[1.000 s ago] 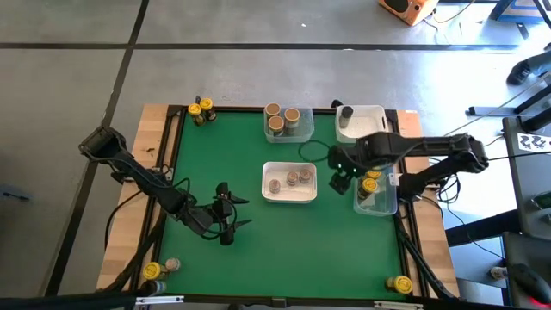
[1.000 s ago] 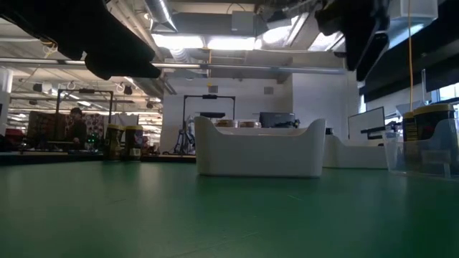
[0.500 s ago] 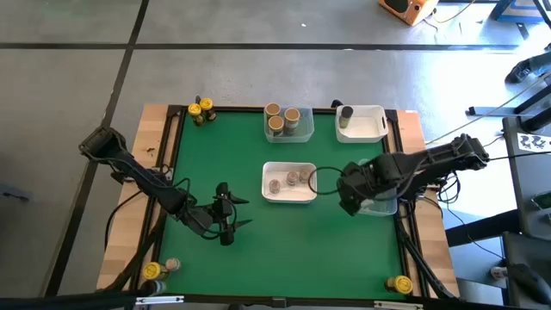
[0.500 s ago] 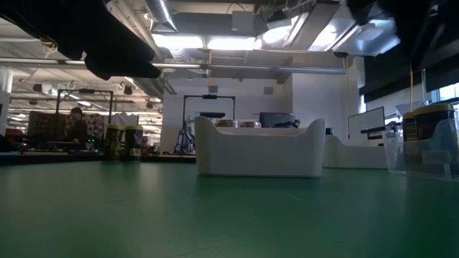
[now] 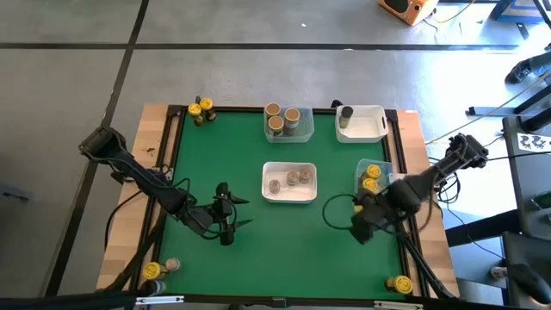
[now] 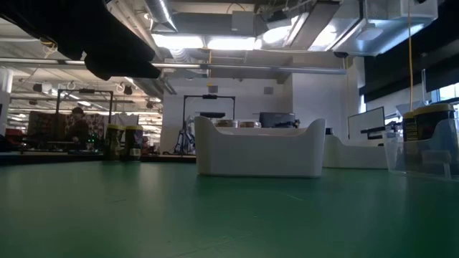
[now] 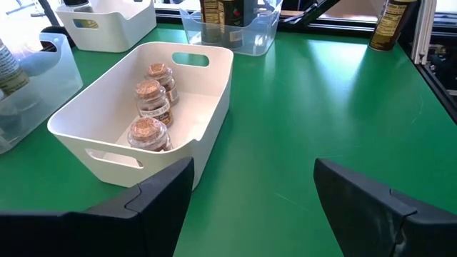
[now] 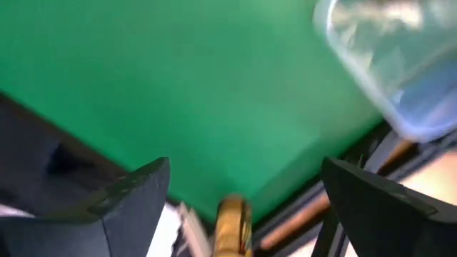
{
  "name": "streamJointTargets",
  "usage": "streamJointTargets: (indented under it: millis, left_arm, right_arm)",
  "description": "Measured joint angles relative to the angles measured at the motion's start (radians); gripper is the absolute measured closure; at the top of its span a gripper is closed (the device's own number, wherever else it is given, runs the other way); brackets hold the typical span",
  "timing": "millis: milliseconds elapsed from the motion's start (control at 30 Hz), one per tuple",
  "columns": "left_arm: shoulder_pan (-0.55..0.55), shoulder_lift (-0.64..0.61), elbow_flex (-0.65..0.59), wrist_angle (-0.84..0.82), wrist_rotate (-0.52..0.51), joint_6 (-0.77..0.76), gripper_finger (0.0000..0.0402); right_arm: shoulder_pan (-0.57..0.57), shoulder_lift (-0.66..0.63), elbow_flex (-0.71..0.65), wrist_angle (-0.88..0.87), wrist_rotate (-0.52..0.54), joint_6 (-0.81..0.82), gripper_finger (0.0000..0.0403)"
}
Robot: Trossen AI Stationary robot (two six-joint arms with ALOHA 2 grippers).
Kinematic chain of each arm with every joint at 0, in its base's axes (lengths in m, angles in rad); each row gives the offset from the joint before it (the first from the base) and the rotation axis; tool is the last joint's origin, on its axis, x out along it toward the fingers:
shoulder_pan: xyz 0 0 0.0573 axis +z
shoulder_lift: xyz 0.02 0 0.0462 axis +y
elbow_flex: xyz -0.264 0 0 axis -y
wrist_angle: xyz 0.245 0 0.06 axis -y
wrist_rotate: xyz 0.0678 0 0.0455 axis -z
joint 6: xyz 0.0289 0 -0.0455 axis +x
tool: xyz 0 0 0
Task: Sort spices by type
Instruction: Put the yellow seasoning can into the bottom transparent bin
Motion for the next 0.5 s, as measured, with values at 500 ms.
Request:
streamJointTargets:
  millis: [500]
  left_arm:
    - [-0.002,0.0,0.0,0.0,0.0,-0.006,0.0114]
  right_arm:
    - [0.333,0.079,0.0,0.188,-0.089,0.236,0.004]
